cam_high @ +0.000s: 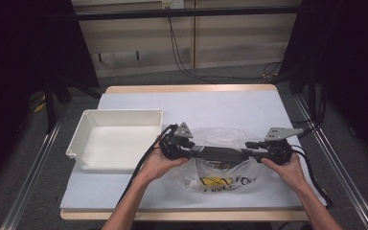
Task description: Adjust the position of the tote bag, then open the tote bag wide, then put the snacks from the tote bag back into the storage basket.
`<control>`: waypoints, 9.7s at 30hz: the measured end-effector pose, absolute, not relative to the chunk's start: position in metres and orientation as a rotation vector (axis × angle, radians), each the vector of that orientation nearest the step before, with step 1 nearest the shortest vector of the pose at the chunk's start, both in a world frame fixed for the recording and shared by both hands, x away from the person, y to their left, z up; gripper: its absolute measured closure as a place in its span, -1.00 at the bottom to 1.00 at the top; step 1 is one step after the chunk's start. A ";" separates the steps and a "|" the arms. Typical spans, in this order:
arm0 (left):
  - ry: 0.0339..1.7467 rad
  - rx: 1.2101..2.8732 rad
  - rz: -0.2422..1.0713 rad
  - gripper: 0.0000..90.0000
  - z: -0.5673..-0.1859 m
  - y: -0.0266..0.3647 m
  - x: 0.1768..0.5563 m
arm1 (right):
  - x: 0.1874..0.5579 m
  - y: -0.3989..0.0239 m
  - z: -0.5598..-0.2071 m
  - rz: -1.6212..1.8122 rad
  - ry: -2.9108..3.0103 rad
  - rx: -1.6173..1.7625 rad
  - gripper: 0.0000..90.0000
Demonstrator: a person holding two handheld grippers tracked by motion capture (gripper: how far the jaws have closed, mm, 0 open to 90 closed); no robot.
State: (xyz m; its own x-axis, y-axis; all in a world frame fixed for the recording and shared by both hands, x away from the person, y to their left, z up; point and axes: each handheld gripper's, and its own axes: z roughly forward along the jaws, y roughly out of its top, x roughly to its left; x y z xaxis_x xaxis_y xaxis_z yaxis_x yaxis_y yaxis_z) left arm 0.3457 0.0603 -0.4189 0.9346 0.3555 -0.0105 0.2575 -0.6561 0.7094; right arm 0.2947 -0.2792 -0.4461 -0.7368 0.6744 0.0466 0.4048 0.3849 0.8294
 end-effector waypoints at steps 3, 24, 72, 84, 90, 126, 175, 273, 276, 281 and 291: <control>0.440 2.350 0.176 0.82 -0.415 0.066 0.349 | 0.295 -0.280 -0.446 1.285 2.340 0.958 0.77; 0.603 2.530 0.342 1.00 -0.418 0.058 0.379 | 0.313 -0.290 -0.451 1.246 2.272 1.037 1.00; 0.474 2.357 0.234 0.69 -0.427 0.072 0.313 | 0.264 -0.292 -0.442 1.352 2.284 0.973 0.77; 0.551 2.388 0.224 0.44 -0.456 0.086 0.314 | 0.276 -0.308 -0.463 1.221 2.290 1.056 0.69; 0.515 2.421 0.237 0.48 -0.463 0.080 0.310 | 0.278 -0.310 -0.473 1.175 2.325 1.083 0.74; 0.501 2.297 0.205 0.87 -0.429 0.091 0.307 | 0.258 -0.297 -0.452 1.310 2.318 0.973 0.69; 0.555 2.513 0.180 1.00 -0.416 0.026 0.394 | 0.261 -0.162 -0.480 1.290 2.633 0.692 0.97; -0.089 2.692 0.173 -0.08 -0.416 0.017 0.357 | 0.186 -0.262 -0.459 1.522 2.239 0.869 -0.07; -0.086 2.729 0.155 -0.12 -0.420 0.013 0.355 | 0.186 -0.263 -0.459 1.521 2.239 0.869 -0.08; -0.074 2.735 0.114 -0.14 -0.426 0.009 0.359 | 0.187 -0.263 -0.460 1.523 2.240 0.872 -0.09; -0.098 2.786 0.108 -0.16 -0.434 0.003 0.359 | 0.186 -0.263 -0.460 1.523 2.237 0.870 -0.10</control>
State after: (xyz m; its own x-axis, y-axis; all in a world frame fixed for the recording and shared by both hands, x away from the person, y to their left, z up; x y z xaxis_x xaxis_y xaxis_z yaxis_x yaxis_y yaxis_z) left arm 0.3588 0.0032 -0.4339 0.9947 -0.0548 0.0872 -0.0815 -0.9364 0.3415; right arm 0.1860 -0.2633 -0.4595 -0.7723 0.6290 0.0888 0.3132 0.2554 0.9147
